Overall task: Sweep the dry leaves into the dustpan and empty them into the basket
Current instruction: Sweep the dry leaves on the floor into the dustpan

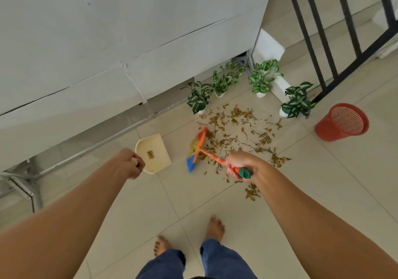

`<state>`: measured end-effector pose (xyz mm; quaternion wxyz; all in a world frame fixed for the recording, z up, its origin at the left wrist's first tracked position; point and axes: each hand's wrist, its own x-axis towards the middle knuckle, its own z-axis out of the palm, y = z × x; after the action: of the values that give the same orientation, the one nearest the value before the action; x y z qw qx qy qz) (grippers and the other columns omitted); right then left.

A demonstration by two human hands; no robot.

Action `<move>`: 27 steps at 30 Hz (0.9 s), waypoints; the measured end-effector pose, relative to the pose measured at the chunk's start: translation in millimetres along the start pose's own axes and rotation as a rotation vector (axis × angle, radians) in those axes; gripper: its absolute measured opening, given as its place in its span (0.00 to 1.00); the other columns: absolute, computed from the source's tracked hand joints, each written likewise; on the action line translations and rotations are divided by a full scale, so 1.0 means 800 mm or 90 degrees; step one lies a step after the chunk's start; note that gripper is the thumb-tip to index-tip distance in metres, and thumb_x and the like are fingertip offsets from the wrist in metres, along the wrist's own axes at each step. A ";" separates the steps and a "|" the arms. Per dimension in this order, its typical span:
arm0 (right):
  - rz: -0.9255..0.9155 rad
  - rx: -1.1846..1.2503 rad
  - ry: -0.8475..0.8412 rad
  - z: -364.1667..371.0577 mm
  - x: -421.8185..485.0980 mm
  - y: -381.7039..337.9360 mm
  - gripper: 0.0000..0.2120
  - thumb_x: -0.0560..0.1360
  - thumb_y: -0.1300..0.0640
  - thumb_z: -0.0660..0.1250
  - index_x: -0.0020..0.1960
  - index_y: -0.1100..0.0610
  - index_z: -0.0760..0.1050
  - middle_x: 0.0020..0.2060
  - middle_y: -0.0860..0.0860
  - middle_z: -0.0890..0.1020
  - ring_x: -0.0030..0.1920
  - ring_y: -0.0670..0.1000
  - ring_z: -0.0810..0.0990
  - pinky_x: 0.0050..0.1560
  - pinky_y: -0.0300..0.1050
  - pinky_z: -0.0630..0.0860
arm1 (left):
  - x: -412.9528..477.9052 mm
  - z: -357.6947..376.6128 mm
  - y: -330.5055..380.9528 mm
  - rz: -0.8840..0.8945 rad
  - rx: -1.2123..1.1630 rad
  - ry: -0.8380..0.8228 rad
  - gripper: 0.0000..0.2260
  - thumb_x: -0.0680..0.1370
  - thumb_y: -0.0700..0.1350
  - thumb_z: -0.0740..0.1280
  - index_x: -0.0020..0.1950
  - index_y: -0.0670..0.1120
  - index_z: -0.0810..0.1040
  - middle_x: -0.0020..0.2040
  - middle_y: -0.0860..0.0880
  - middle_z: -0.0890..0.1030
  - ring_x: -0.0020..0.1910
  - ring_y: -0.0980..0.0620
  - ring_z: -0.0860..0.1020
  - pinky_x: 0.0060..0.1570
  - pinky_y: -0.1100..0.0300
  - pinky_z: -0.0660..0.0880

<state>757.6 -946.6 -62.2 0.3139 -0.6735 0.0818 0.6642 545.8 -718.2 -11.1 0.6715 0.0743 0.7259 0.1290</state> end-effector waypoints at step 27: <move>-0.055 0.103 -0.050 -0.011 0.016 -0.016 0.11 0.80 0.62 0.62 0.62 0.63 0.72 0.31 0.50 0.72 0.23 0.43 0.68 0.18 0.34 0.67 | -0.015 0.045 0.002 0.023 0.076 0.033 0.12 0.80 0.32 0.55 0.39 0.44 0.67 0.34 0.49 0.67 0.27 0.57 0.63 0.19 0.69 0.60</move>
<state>773.1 -937.7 -71.1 0.3985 -0.6225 0.0933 0.6671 582.6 -717.3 -1.5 0.6445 0.1238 0.7479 0.0996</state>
